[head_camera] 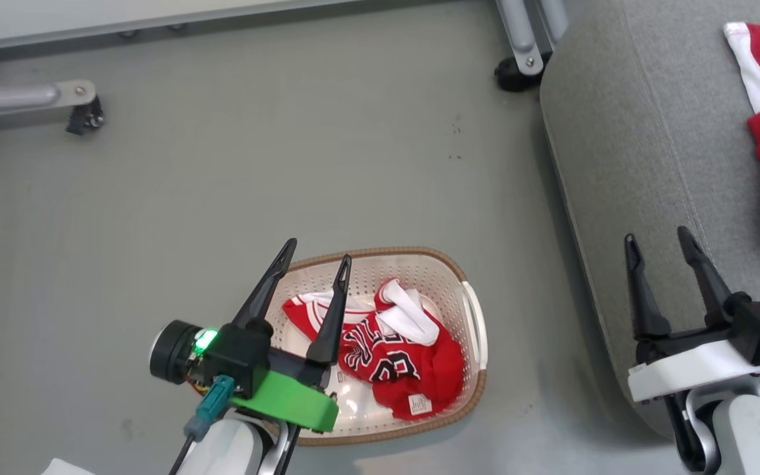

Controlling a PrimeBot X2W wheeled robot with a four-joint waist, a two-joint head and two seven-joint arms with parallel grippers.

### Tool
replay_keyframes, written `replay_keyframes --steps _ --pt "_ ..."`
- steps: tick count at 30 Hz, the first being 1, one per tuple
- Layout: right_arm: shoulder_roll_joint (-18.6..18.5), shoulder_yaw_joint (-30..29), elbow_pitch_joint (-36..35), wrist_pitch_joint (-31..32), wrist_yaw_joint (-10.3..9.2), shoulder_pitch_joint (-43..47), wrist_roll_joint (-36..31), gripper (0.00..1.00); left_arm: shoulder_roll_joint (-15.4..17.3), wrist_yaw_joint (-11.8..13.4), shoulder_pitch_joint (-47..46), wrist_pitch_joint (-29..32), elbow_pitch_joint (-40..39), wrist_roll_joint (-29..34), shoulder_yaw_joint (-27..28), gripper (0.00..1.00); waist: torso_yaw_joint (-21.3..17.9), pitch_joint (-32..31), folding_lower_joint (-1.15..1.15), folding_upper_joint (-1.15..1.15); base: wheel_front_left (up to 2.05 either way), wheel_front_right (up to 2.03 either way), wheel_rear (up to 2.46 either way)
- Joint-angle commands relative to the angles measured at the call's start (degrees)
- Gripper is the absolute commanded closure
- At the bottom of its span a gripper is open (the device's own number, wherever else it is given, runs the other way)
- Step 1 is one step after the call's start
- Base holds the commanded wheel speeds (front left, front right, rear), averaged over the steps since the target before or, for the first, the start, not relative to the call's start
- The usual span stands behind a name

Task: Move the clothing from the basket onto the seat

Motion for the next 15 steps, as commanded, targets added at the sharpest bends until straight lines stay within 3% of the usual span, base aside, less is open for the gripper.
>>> replay_keyframes --steps 1,8,15 --pt "-0.3 0.8 -0.5 -0.1 -0.1 1.4 -0.3 0.0 -0.3 0.0 2.1 0.0 -0.4 1.1 1.2 0.0 6.4 -6.9 0.0 0.0 0.0 0.0 0.0" --pt "0.9 3.1 -3.0 -0.1 -0.1 3.9 -0.5 0.0 -2.2 0.6 8.3 0.0 -3.5 3.1 8.6 0.0 8.1 -11.2 0.0 0.0 0.0 0.0 0.0" --pt "2.2 3.6 -5.8 -0.1 -0.1 8.1 -0.8 0.0 -3.0 1.5 15.1 0.0 -8.9 5.8 13.8 0.0 7.2 -16.1 0.0 0.0 0.0 0.0 0.0"
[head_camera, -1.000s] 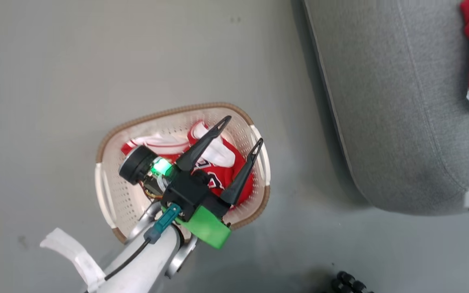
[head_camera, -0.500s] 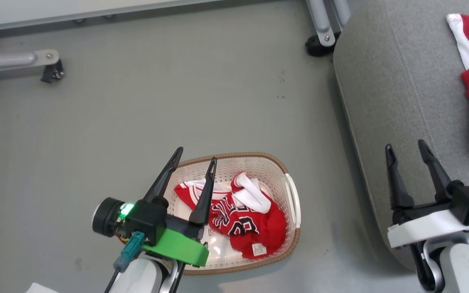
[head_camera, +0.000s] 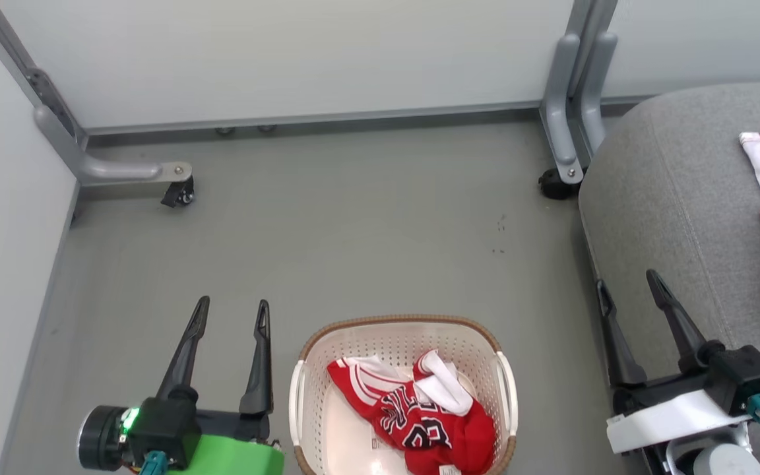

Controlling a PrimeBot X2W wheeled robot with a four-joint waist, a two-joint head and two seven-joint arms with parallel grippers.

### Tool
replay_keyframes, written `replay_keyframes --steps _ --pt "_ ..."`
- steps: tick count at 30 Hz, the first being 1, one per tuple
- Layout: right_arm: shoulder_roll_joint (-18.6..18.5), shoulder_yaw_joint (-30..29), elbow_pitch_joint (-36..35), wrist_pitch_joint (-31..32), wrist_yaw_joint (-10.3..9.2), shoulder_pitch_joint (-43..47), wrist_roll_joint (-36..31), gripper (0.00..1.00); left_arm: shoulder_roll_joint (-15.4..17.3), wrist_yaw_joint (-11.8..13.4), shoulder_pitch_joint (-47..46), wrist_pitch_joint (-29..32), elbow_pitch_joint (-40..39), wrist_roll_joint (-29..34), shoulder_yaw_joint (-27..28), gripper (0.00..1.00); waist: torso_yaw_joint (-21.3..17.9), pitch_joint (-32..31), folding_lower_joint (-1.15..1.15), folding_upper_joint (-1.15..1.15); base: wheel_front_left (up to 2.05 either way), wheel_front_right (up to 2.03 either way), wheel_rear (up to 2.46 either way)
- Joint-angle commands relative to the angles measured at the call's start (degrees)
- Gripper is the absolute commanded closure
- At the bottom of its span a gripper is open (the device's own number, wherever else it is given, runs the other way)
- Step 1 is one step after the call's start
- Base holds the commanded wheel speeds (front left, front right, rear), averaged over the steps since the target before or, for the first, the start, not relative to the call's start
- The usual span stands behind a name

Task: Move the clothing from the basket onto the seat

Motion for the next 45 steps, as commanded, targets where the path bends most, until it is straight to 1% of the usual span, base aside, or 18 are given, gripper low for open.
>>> replay_keyframes --steps 1,3,5,9,17,22,25,45 --pt "0.2 0.3 -0.6 -0.1 -0.09 1.7 -0.1 0.0 -0.1 0.2 1.8 0.1 -0.9 0.1 0.8 0.0 0.6 -4.1 0.01 0.0 0.0 0.0 0.0" --pt "0.3 0.2 -1.3 -0.1 -0.1 3.0 -0.1 0.0 -0.3 -0.7 3.3 0.1 -1.9 -1.0 1.7 0.0 0.3 -4.9 0.01 0.0 0.0 0.0 0.0" --pt "0.5 0.2 -1.4 -0.1 -0.1 4.4 -1.0 0.0 -0.3 -1.6 4.3 0.1 -2.8 -0.2 2.1 0.0 0.0 -5.5 0.01 0.0 0.0 0.0 0.0" --pt "0.7 0.5 -1.1 -0.1 -0.09 6.5 -1.5 0.0 -0.3 -1.9 6.4 0.1 -2.5 1.6 3.0 0.0 -0.7 -6.7 0.01 0.0 0.0 0.0 0.0" --pt "1.1 1.0 -0.3 -0.1 -0.1 9.1 -1.0 0.0 -0.4 -1.3 9.3 0.1 -1.7 2.4 3.1 0.0 -2.0 -8.3 0.01 0.0 0.0 0.0 0.0" --pt "1.1 0.8 0.0 -0.1 -0.1 9.8 -1.1 0.0 -0.4 -1.8 10.1 0.1 -0.8 2.9 3.0 0.0 -2.4 -8.9 0.01 0.0 0.0 0.0 0.0" --pt "1.1 0.9 0.3 -0.1 -0.1 9.9 -1.0 0.0 -0.4 -1.9 10.2 0.1 -0.1 3.9 2.7 0.0 -2.5 -9.1 0.01 0.0 0.0 0.0 0.0" --pt "1.2 1.6 0.7 -0.1 -0.1 10.5 -0.8 0.0 -0.4 -1.6 9.9 0.1 0.6 3.5 2.2 0.0 -2.0 -8.9 0.01 0.0 0.0 0.0 0.0"
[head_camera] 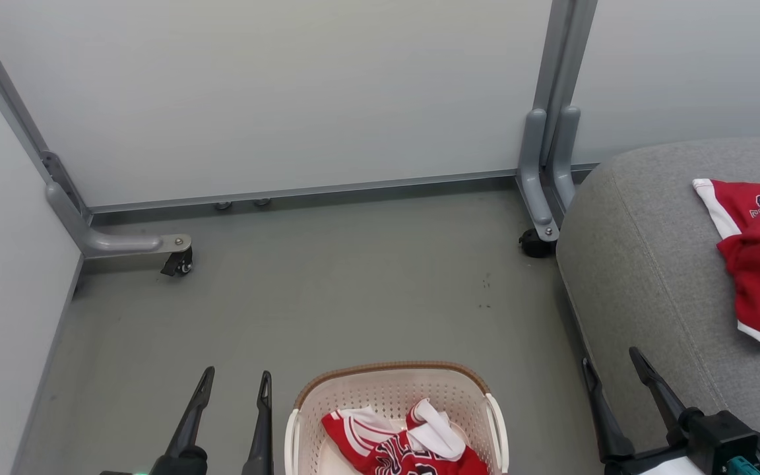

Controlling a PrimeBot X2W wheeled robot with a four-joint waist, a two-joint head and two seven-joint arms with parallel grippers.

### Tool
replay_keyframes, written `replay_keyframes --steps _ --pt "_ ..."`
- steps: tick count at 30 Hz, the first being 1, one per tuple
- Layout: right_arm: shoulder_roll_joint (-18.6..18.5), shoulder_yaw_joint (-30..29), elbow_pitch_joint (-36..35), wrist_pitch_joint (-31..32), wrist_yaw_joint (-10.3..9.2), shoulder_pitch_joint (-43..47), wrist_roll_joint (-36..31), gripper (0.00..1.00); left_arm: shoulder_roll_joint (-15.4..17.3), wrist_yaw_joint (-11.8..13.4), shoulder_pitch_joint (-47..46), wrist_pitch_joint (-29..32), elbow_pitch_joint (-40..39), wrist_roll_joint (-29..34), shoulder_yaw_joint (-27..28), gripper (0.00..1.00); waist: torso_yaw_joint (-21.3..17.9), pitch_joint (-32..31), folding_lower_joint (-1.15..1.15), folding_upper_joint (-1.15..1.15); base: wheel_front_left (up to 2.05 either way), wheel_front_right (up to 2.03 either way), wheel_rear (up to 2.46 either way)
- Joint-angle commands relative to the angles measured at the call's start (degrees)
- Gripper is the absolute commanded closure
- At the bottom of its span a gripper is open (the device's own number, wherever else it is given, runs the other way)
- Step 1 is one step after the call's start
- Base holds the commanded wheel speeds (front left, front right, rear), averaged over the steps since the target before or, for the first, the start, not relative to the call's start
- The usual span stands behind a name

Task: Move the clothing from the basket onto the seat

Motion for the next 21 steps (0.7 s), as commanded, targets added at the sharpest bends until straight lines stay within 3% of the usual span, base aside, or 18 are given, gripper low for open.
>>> replay_keyframes --steps 1,21 --pt "-0.1 0.0 0.2 -0.1 -0.09 0.8 0.3 0.0 0.0 0.2 0.4 0.1 0.2 -0.2 0.0 0.0 0.1 0.1 0.0 0.0 0.0 0.0 0.0" --pt "-0.1 -0.6 0.0 -0.1 -0.1 -1.3 -0.3 0.0 0.0 -1.3 -2.8 0.1 2.8 0.1 -1.2 0.0 0.4 5.8 0.0 0.0 0.0 0.0 0.0"
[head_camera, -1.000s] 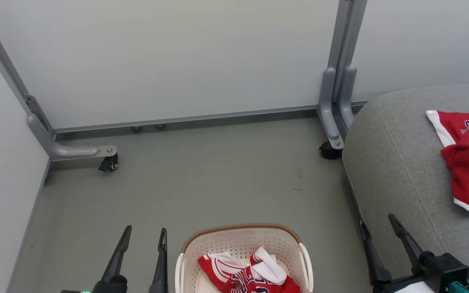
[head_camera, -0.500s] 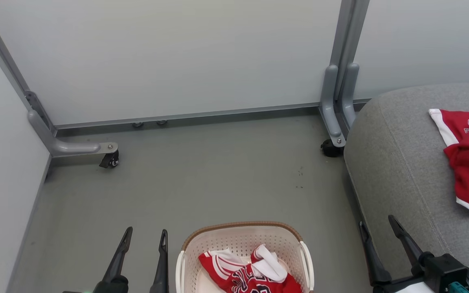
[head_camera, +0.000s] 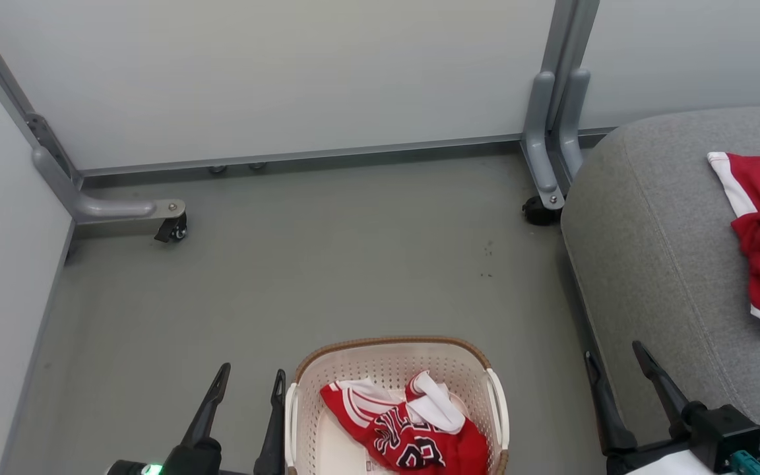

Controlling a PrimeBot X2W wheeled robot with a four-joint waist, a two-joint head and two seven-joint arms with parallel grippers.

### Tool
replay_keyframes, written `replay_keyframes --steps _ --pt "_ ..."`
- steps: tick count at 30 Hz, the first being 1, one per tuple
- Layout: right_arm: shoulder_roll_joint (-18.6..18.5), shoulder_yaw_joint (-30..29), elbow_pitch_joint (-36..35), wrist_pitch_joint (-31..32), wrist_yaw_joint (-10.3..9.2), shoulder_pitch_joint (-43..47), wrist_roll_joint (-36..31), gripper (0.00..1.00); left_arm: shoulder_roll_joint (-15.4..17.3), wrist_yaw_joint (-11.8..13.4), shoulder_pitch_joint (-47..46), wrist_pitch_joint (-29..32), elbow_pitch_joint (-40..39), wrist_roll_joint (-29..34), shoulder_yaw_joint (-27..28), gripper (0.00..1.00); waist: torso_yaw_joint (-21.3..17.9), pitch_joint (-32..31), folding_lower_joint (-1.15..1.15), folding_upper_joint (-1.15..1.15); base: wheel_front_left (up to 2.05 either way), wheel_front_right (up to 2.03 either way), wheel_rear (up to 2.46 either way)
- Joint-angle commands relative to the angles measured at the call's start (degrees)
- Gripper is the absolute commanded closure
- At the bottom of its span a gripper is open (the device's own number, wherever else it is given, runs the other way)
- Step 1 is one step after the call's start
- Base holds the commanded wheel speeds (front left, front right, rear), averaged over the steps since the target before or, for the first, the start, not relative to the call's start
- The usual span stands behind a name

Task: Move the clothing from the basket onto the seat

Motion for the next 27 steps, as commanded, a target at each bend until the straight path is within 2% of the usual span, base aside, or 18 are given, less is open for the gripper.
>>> replay_keyframes --steps 1,9,14,23,27 --pt "-0.2 -0.4 -0.3 -0.1 -0.1 -0.9 -0.3 0.0 0.0 -0.3 -1.4 0.1 0.3 0.3 -0.3 0.0 0.1 2.2 0.0 0.0 0.0 0.0 0.0" --pt "-0.1 -2.1 -2.7 -0.1 -0.1 -7.0 -0.5 0.0 0.0 -2.2 -9.5 0.0 2.6 2.4 -2.9 0.0 0.5 14.7 0.0 0.0 0.0 0.0 0.0" --pt "-0.1 -3.2 -3.9 -0.1 -0.1 -11.6 -0.5 0.0 1.4 -3.9 -17.3 0.1 8.1 3.9 -6.5 0.0 0.6 22.4 0.0 0.0 0.0 0.0 0.0" --pt "-0.2 -3.9 -5.6 -0.1 -0.1 -17.9 -1.0 0.0 3.5 -5.1 -34.0 0.1 24.0 6.4 -19.7 0.0 0.4 32.6 0.0 0.0 0.0 0.0 0.0" --pt "-0.3 -4.1 -6.8 -0.1 -0.1 -21.2 -1.0 0.0 4.7 -5.1 -43.9 0.1 33.8 4.9 -28.2 0.0 -0.6 39.1 0.0 0.0 0.0 0.0 0.0"
